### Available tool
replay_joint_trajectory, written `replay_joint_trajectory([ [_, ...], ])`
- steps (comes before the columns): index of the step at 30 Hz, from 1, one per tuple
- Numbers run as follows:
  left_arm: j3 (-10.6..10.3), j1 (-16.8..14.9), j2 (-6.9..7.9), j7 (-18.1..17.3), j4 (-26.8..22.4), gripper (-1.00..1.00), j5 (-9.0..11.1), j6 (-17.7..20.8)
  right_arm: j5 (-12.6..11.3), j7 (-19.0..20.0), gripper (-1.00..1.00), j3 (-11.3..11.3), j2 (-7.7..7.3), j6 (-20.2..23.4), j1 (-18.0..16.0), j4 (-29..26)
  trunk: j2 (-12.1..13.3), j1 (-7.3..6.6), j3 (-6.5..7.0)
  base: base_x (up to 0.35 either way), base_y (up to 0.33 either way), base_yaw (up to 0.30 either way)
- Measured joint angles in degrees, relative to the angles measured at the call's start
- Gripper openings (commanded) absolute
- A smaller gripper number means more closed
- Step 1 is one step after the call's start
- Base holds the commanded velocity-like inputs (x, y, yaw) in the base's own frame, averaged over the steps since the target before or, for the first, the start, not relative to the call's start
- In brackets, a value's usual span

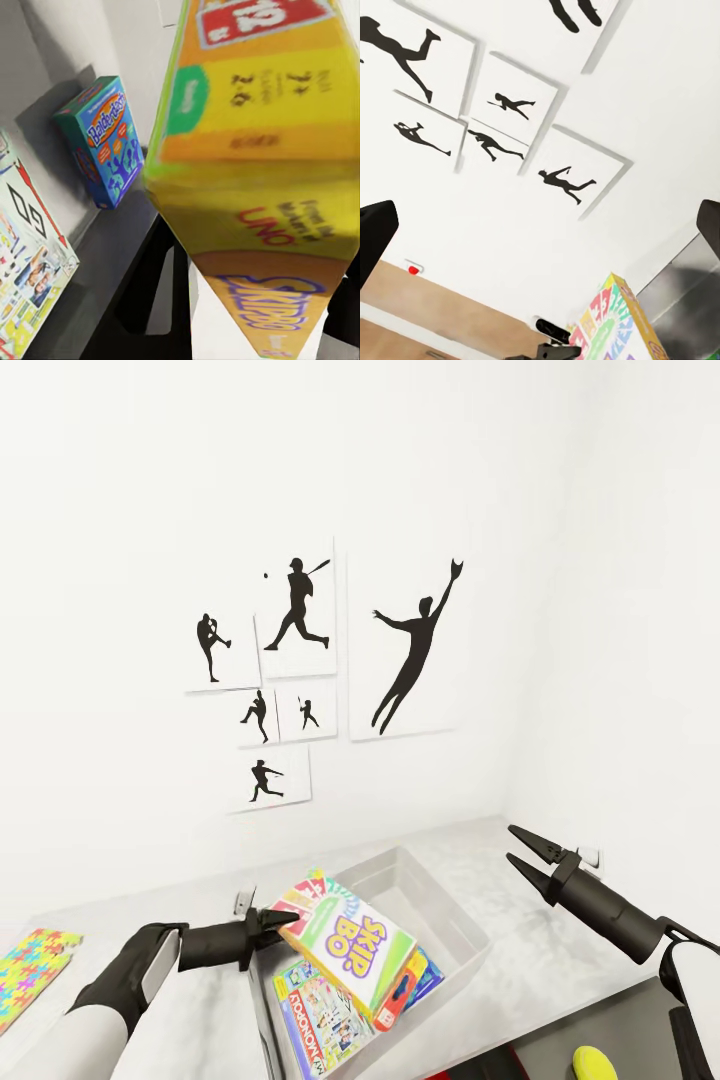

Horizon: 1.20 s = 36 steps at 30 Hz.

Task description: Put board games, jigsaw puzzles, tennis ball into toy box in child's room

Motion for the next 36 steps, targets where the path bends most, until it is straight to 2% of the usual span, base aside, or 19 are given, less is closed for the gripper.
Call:
replay_joint_trajectory([
  [8,0.5,0.7,0.0,0.2,-5.3,-1.0,0.1,0.9,0.0,0.0,1.0,0.0,0.0,-0.1,0.0,0.0,0.0,0.0,0.0,0.0,0.0,0.0],
  [13,1.3,0.8,0.04,0.2,-6.5,-1.0,0.1,0.9,0.0,-0.1,1.0,0.1,0.06,-0.1,0.0,0.0,0.0,0.0,0.0,0.0,0.0,0.0],
  [15,2.8,0.9,0.01,0.2,-6.6,-1.0,0.2,0.8,0.0,-0.1,1.0,0.1,0.07,-0.1,0.0,0.0,0.0,0.0,0.0,0.0,0.0,0.0],
  [19,8.5,0.9,-0.66,0.2,-6.8,-1.0,0.3,0.8,0.0,-0.1,1.0,0.1,0.09,-0.1,0.0,0.0,0.0,0.0,0.0,0.0,0.0,0.0],
  [22,11.6,0.9,-1.31,0.2,-6.9,-1.0,0.4,0.7,0.0,-0.1,1.0,0.1,0.09,-0.1,0.0,0.0,0.0,0.0,0.0,0.0,0.0,0.0],
  [25,15.2,1.1,-3.4,0.3,-9.4,-1.0,0.6,0.6,0.0,-0.1,1.0,0.1,0.09,-0.1,0.0,0.0,0.0,0.0,0.0,0.0,0.0,0.0],
  [26,15.9,1.4,-3.97,0.4,-10.5,-1.0,0.5,0.5,0.0,-0.1,1.0,0.1,0.09,-0.1,0.0,0.0,0.0,0.0,0.0,0.0,0.0,0.0],
  [28,19.4,4.6,-7.73,0.8,-18.7,-1.0,0.7,0.6,0.0,-0.2,1.0,0.1,0.09,-0.1,0.0,0.0,0.0,-0.01,0.0,0.0,0.0,0.0],
  [29,20.4,5.4,-8.77,0.8,-20.9,-1.0,0.5,0.5,0.0,-0.2,1.0,0.1,0.09,-0.1,0.0,0.0,0.0,0.0,0.0,0.0,0.0,0.0],
  [31,24.2,7.9,-12.93,1.3,-29.6,-1.0,0.6,0.7,0.0,-0.2,1.0,0.1,0.09,-0.1,0.0,0.0,0.0,-0.01,0.0,0.0,0.0,0.0],
  [32,25.6,8.7,-14.55,1.6,-33.1,-1.0,0.4,0.6,0.0,-0.2,1.0,0.1,0.09,-0.1,0.0,0.0,0.0,-0.01,0.0,0.0,0.0,0.0],
  [33,26.5,9.3,-15.65,1.9,-35.4,-1.0,0.2,0.5,0.0,-0.2,1.0,0.1,0.09,-0.1,0.0,0.0,0.0,0.0,0.0,0.0,0.0,0.0],
  [36,27.5,10.0,-16.9,2.2,-37.8,-1.0,0.2,0.6,0.0,-0.2,1.0,0.1,0.09,-0.1,0.0,0.0,0.0,0.0,0.0,0.0,0.0,0.0],
])
